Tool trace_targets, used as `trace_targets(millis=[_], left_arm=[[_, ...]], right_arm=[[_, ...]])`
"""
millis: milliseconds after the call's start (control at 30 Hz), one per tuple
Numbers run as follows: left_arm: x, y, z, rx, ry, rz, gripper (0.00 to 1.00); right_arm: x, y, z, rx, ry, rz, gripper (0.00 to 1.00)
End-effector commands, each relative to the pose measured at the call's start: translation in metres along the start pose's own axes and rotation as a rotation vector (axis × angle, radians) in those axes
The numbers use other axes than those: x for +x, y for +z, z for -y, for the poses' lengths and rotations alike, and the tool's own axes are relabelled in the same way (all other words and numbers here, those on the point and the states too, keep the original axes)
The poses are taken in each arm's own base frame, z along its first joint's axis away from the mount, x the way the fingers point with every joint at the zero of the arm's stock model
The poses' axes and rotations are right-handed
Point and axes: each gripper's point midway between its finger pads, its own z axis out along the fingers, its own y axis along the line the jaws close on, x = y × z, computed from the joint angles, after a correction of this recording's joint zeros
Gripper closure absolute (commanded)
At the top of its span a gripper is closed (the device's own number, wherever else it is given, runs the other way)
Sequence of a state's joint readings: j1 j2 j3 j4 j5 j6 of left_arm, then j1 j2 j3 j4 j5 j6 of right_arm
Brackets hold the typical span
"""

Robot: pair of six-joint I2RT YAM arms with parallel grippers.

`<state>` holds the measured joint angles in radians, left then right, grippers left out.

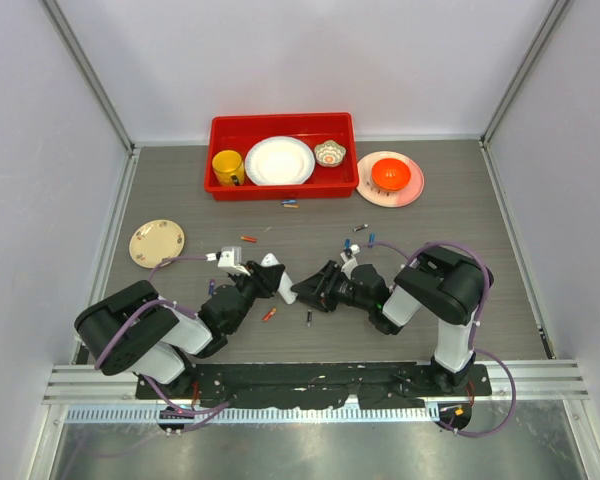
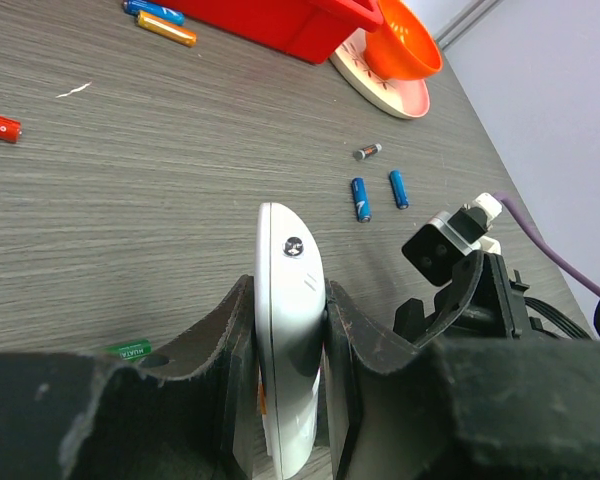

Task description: Load the batteries into the remote control

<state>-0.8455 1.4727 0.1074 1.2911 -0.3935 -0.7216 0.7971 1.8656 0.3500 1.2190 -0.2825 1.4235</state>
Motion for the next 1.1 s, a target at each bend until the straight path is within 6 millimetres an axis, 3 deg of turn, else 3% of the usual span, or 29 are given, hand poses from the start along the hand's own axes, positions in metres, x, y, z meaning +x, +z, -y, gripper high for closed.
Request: trace_targets(millis=[0,1067], left_arm=[[-0.045,-0.0022,0.037,0.139,-0.08,0.175,1.0],[-0.0381,-0.0042,0.0427,0.163,-0.094,0.148,1.0]], right_arm=[[-0.0056,0.0044,-0.0173,-0.067,-0.008,0.02,0.49],[-0.0107,0.0114,-0.0257,-0.111,-0.024,0.038,0.67]])
